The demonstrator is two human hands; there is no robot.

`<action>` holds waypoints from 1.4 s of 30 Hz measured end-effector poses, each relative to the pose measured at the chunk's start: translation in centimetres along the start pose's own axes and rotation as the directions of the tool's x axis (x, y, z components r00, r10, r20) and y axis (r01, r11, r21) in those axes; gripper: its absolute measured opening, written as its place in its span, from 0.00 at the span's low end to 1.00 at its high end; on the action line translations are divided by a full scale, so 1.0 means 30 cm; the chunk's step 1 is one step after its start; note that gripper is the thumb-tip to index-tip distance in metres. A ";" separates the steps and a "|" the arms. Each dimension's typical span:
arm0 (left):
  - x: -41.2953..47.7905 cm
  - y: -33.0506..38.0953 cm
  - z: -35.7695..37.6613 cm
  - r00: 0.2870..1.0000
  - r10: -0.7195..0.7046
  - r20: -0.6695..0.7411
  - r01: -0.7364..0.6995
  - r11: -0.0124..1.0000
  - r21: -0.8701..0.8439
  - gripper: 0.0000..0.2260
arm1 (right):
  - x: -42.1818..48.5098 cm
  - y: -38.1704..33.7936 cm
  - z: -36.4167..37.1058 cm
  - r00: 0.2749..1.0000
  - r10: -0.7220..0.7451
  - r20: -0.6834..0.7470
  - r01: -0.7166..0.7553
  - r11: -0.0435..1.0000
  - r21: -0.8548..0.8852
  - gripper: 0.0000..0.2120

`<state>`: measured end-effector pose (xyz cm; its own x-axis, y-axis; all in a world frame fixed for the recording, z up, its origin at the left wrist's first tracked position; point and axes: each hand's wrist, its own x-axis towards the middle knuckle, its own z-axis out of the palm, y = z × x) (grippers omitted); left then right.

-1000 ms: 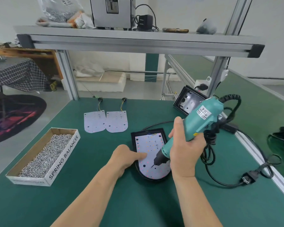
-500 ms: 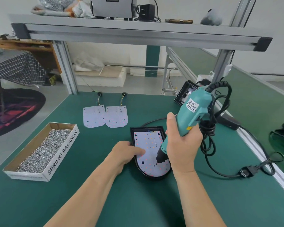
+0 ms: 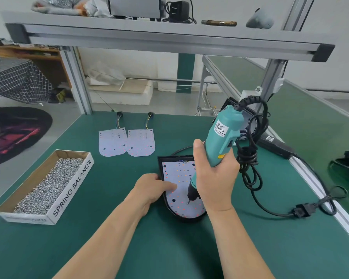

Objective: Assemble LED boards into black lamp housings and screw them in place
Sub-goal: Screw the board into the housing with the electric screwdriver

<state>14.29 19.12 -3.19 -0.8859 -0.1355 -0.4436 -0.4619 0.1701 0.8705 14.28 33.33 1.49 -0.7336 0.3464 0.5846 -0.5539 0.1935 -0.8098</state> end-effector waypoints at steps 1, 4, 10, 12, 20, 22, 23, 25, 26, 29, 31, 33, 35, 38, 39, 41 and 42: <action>0.000 -0.001 0.000 1.000 -0.002 -0.007 0.002 1.000 0.008 0.24 | 0.000 -0.002 0.002 1.000 -0.003 0.009 0.003 1.000 0.000 0.20; 0.001 -0.004 0.001 1.000 0.000 -0.024 0.001 1.000 0.022 0.21 | 0.003 -0.001 0.014 0.999 0.001 0.032 -0.001 1.000 0.002 0.19; 0.025 -0.015 0.001 0.998 0.001 -0.070 0.001 1.000 0.031 0.20 | 0.009 0.016 0.027 0.993 0.049 0.107 -0.053 0.998 0.034 0.19; 0.029 -0.018 0.000 0.998 0.002 -0.071 0.001 0.999 0.035 0.19 | 0.002 0.013 0.030 0.994 0.028 0.110 -0.031 0.999 0.031 0.18; 0.019 -0.007 -0.002 0.998 -0.006 -0.063 0.010 0.997 0.076 0.18 | -0.011 0.003 -0.025 0.994 0.068 0.084 -0.079 0.988 0.129 0.14; 0.019 -0.008 -0.003 0.998 0.001 -0.064 0.004 0.997 0.074 0.20 | -0.023 -0.004 -0.037 0.997 0.042 0.063 -0.050 0.990 0.132 0.14; 0.014 -0.007 -0.002 0.998 0.005 -0.067 0.000 0.997 0.071 0.21 | -0.026 -0.007 -0.040 0.998 0.046 0.042 -0.051 0.991 0.127 0.15; 0.003 -0.006 0.003 0.996 0.014 -0.086 -0.007 0.997 0.079 0.21 | -0.029 -0.011 -0.045 0.997 0.074 -0.017 -0.071 0.990 0.121 0.15; -0.003 -0.005 0.005 0.995 0.023 -0.099 -0.013 0.995 0.101 0.20 | -0.029 -0.014 -0.047 0.996 0.083 -0.043 -0.077 0.989 0.126 0.14; -0.013 -0.001 0.007 0.994 0.037 -0.099 -0.022 0.988 0.153 0.16 | -0.034 -0.021 -0.054 0.999 0.044 -0.016 -0.042 0.992 0.115 0.15; -0.013 0.004 0.006 0.996 0.022 -0.083 -0.008 0.986 0.164 0.17 | -0.032 -0.033 -0.057 0.997 0.004 0.076 -0.012 0.995 0.104 0.16; -0.024 0.017 0.001 0.998 -0.003 -0.060 0.014 0.981 0.196 0.16 | -0.018 -0.049 -0.055 0.988 -0.024 0.151 0.005 0.992 0.122 0.15; -0.030 0.023 -0.011 0.998 -0.019 -0.052 0.030 0.974 0.223 0.16 | -0.002 -0.066 -0.047 0.992 -0.026 0.122 0.009 0.991 0.134 0.14; -0.036 0.025 -0.036 0.998 -0.033 -0.046 0.038 0.993 0.108 0.21 | 0.017 -0.074 -0.037 0.990 0.076 -0.122 -0.055 0.985 0.166 0.13; -0.036 0.025 -0.050 0.997 -0.041 -0.072 0.041 0.999 -0.004 0.19 | 0.025 -0.071 -0.039 0.966 0.144 -0.215 -0.101 0.975 0.199 0.14; -0.042 0.026 -0.084 0.991 -0.055 -0.123 0.013 0.947 -0.322 0.10 | 0.043 -0.056 -0.056 0.908 0.272 -0.319 -0.188 0.944 0.269 0.16; -0.055 0.031 -0.102 0.994 -0.049 -0.098 -0.003 0.880 -0.474 0.06 | 0.053 -0.047 -0.069 0.886 0.319 -0.336 -0.227 0.931 0.286 0.17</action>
<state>15.45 16.51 -1.00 -0.8537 -0.2387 -0.4628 -0.3837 -0.3125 0.8690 14.69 35.50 3.46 -0.6944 0.6775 0.2427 -0.4616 -0.1606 -0.8724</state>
